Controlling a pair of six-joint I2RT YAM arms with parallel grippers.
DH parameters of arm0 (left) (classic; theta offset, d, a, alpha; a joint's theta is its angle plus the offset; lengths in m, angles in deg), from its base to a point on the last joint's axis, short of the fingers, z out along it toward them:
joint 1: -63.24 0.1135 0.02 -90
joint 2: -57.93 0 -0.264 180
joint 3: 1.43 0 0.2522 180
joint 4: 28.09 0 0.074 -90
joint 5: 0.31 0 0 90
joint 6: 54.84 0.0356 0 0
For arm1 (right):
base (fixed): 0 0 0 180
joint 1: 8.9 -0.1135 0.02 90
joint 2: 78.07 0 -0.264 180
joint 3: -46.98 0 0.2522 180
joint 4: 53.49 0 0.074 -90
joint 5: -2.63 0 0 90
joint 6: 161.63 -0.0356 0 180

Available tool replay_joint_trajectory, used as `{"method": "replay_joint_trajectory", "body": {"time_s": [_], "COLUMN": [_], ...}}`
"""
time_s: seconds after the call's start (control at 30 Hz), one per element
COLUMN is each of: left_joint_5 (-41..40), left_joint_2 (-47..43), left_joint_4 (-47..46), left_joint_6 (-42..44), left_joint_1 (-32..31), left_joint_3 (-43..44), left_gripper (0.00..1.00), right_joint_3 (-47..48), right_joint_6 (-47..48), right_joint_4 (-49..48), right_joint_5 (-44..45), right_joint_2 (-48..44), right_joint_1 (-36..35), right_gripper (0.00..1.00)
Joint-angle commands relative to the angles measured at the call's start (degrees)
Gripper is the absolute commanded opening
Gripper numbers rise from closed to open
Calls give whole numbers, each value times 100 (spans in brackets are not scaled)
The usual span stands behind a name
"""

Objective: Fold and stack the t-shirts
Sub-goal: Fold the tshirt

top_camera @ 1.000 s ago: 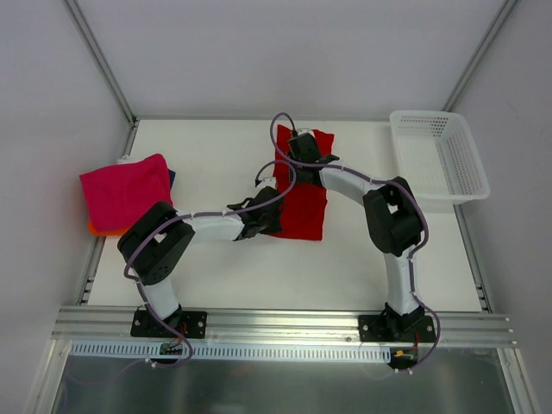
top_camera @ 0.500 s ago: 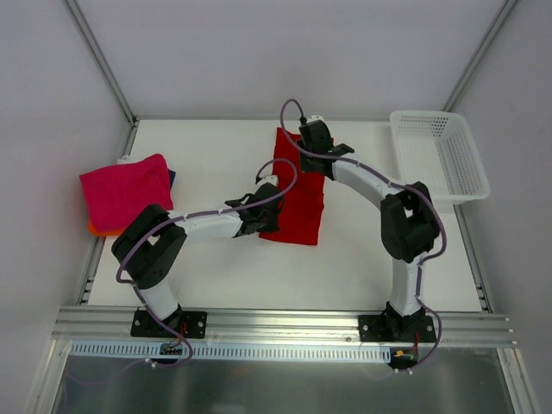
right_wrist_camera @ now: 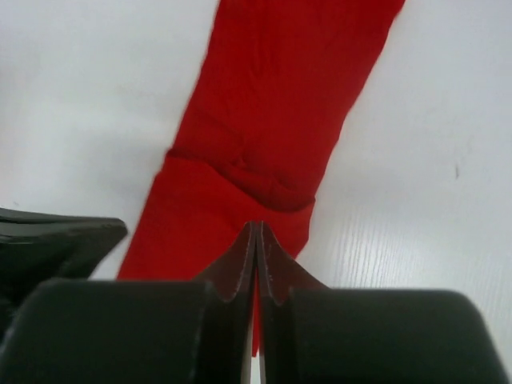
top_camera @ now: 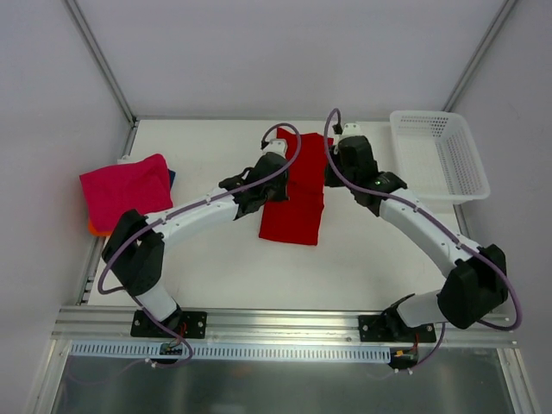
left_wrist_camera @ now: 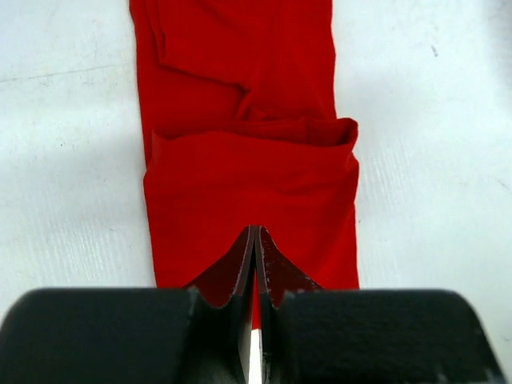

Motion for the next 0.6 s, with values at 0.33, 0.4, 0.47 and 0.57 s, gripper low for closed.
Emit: {"method": "replay_joint_trajectory", "body": {"time_s": [0.33, 0.4, 0.47, 0.57], "left_joint_5": [-113, -87, -34, 71], "left_joint_2": [1188, 1347, 1487, 1584], "left_joint_4": [6, -21, -73, -152], "left_joint_6": [526, 544, 571, 580], "left_joint_1": [361, 476, 563, 722], "left_joint_3": [564, 634, 678, 696], "left_gripper": [0, 0, 0, 0], "right_joint_3": [-648, -613, -561, -446], "right_joint_6": [-595, -613, -604, -596], "right_joint_4": [-653, -671, -671, -688], "right_joint_5": [-436, -436, -436, -453], "right_joint_2": [1404, 1519, 1669, 1871], "right_joint_1": [11, 11, 11, 11], "right_gripper": [1, 1, 0, 0]}}
